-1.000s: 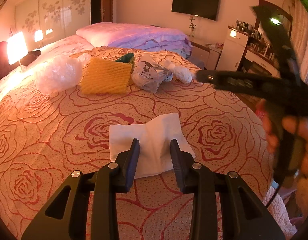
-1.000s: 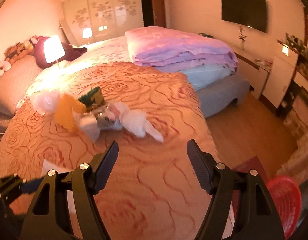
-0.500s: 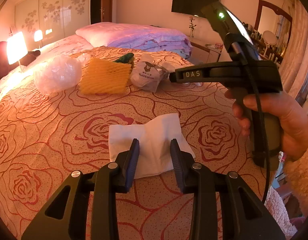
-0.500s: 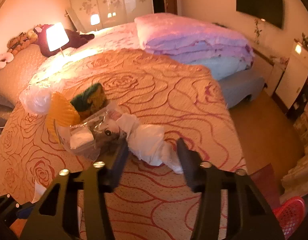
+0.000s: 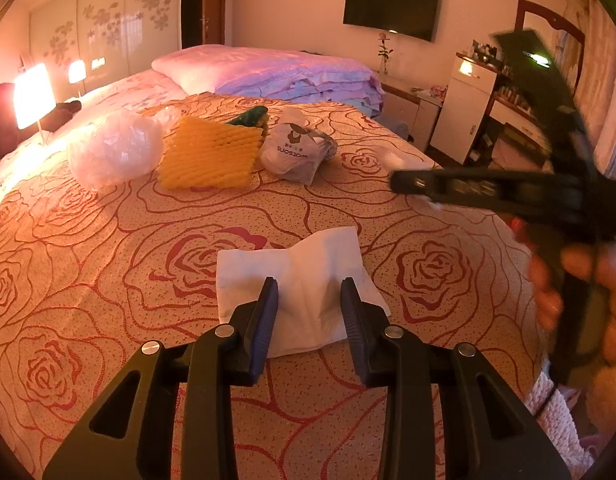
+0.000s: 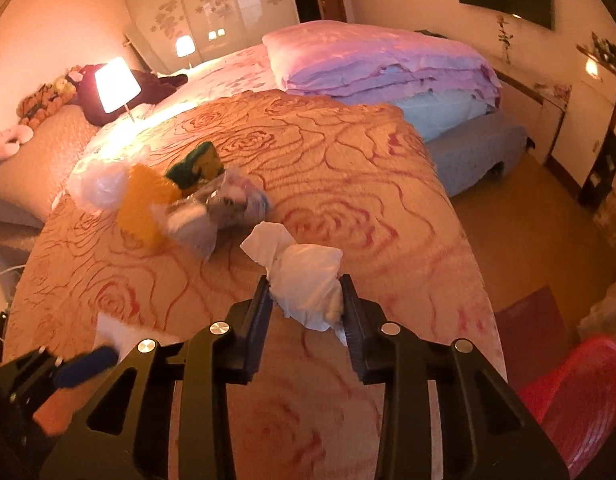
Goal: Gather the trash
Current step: 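Grasp the white plastic bag with the right tool while the left holds the napkin, then carry the white napkin and white plastic bag toward the red basket with both tools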
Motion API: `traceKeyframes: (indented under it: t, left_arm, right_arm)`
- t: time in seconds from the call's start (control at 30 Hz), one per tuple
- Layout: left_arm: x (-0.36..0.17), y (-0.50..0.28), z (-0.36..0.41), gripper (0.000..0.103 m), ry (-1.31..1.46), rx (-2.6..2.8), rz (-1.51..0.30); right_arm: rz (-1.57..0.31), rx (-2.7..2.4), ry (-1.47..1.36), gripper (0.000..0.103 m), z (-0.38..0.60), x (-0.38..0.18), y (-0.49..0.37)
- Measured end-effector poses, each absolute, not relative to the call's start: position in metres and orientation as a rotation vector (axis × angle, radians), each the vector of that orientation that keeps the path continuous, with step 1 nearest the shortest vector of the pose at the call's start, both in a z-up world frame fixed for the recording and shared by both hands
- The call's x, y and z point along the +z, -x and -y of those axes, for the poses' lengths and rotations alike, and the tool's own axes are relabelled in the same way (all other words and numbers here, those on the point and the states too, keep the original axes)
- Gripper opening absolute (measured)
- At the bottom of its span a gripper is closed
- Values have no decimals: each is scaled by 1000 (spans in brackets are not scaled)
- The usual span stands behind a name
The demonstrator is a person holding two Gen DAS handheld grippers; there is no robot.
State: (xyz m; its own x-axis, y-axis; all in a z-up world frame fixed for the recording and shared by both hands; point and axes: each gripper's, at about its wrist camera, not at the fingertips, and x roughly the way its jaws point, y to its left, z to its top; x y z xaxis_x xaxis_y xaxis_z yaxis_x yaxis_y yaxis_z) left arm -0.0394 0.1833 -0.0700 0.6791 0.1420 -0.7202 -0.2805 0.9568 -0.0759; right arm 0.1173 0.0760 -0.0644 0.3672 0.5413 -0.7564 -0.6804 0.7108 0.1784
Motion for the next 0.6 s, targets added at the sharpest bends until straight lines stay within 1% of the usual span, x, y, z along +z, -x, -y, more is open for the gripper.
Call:
traceKeyframes:
  t: [0.13,0.2,0.23,0.27,0.33,0.43,0.6]
  left_arm:
    - [-70,40,-185,33,196,234,-790]
    - [-70,40,-186,43,215,211,-790]
    - [-69,41,-186,53,216,204,-790]
    - [-69,40,-185,66,212,208,-792]
    - [-68,39,-185,78,203,253,-803]
    - [-69,38,-191,78,238,251,-809]
    - [-70,34,-186,78,208,277,-824]
  right_arm:
    - [-891,780,125,34,-51,-59,-101]
    - [-870,767,113,34,-37,-55,-92]
    - [-860,761,105,34,-29,-53,-86]
    - [-854,757,100,34,-24,-52,-83]
    - [-846,747,91,34,-13,-50,-78]
    - [-838,735,83,34,1,-47,-70]
    - [-823,729,52,34,21,-42,-62]
